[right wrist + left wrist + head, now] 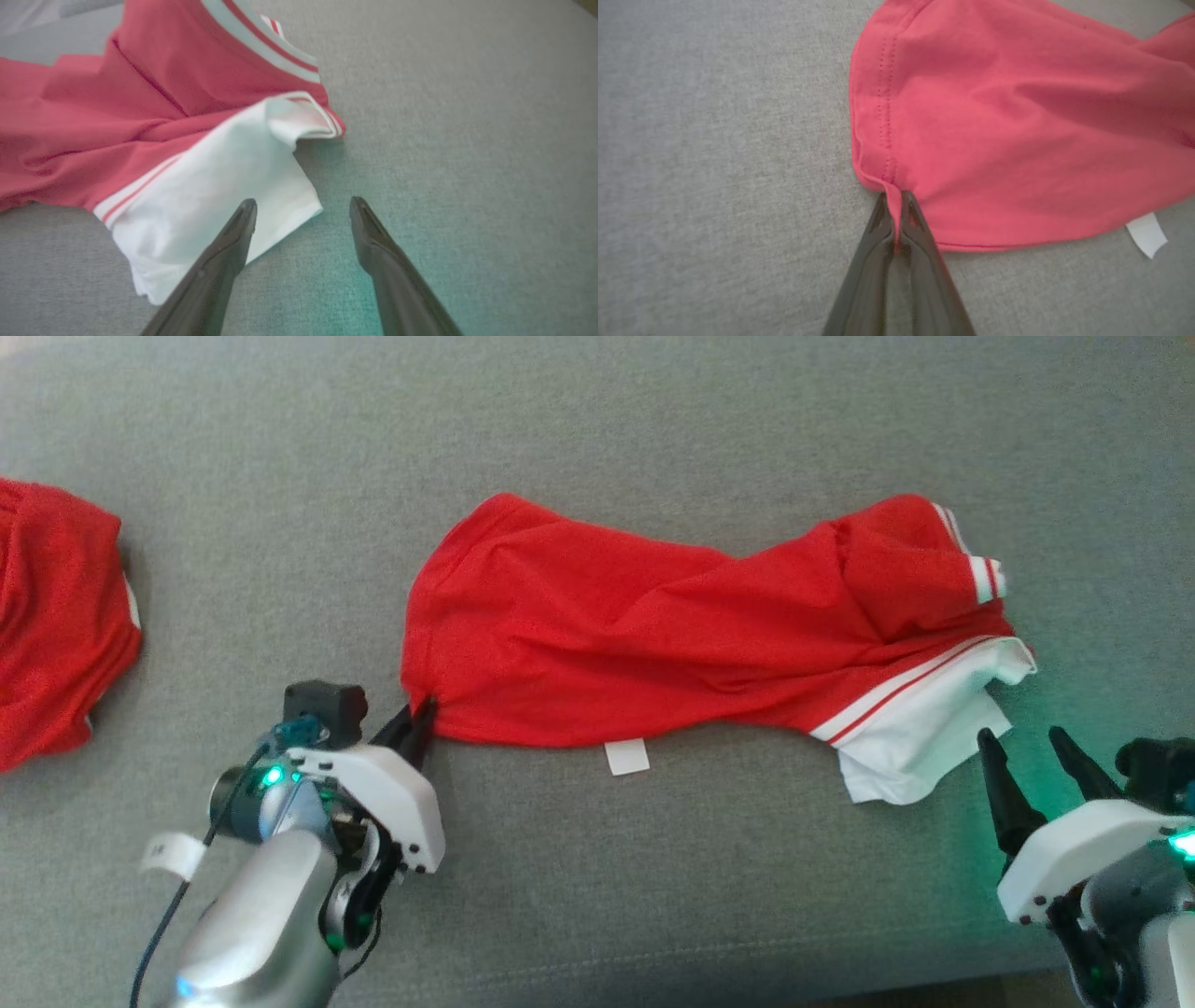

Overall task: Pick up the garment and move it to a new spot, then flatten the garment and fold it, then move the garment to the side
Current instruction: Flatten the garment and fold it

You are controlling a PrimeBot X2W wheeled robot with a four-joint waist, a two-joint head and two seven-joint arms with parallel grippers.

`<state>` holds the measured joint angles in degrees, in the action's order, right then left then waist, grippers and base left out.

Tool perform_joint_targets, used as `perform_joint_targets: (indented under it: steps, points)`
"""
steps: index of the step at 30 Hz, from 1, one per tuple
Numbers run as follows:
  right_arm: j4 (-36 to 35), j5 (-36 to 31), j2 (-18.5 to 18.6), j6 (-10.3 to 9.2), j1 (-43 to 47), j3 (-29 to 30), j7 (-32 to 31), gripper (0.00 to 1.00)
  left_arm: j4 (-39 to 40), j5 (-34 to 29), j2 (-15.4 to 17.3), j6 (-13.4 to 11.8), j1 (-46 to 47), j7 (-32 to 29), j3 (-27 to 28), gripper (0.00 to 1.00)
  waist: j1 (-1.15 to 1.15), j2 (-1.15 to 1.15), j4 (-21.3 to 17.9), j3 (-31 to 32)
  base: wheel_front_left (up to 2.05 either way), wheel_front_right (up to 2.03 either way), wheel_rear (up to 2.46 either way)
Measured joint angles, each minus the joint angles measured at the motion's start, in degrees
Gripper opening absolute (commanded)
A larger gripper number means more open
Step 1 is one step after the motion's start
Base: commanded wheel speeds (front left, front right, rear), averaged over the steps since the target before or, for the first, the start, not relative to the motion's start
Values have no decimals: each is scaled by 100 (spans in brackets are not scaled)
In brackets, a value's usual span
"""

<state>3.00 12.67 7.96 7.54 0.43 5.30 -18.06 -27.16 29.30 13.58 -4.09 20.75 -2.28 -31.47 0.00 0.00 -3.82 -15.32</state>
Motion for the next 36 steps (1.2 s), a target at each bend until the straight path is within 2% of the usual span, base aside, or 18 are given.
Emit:
perform_joint_targets:
  steps: [11,12,13,14,15,16,19,22,23,28,36]
  points:
    - [336,246,180,0,-477,57,-764,100,346,-149,-83,-46,219,194,-136,0,1,0,238,-373,0,0,0]
    - [341,294,188,0,-476,75,-842,91,374,-149,-82,-51,219,216,-140,0,0,0,260,-397,0,0,0]
    - [330,327,194,0,-476,91,-917,74,412,-149,-82,-66,219,234,-146,0,0,0,280,-416,0,0,0]
    - [305,360,204,0,-477,103,-999,47,459,-149,-80,-92,216,237,-149,0,0,0,296,-433,0,0,0]
    - [277,435,203,0,-477,111,-1074,13,494,-153,-76,-99,216,237,-149,0,1,0,308,-445,0,0,0]
    - [244,495,204,0,-477,124,-1120,0,528,-171,-76,-103,216,237,-152,0,1,0,317,-452,0,0,0]
    - [125,559,191,0,-443,135,-1149,0,671,-194,-42,-120,210,334,-142,0,1,0,322,-418,0,0,0]
    - [-218,584,152,0,-368,271,-869,0,918,-196,46,-216,174,493,-104,0,1,0,320,-296,0,0,0]
    - [-598,600,133,0,-297,353,-644,0,1162,-197,116,-301,120,582,-54,0,0,0,313,-187,0,0,0]
    - [-1506,603,2,0,-298,482,-208,0,2011,-226,394,-525,-147,692,159,0,0,0,286,172,0,0,0]
    - [-2345,430,9,0,-775,791,51,0,3398,-430,794,-775,-53,534,465,0,0,0,270,829,0,0,0]
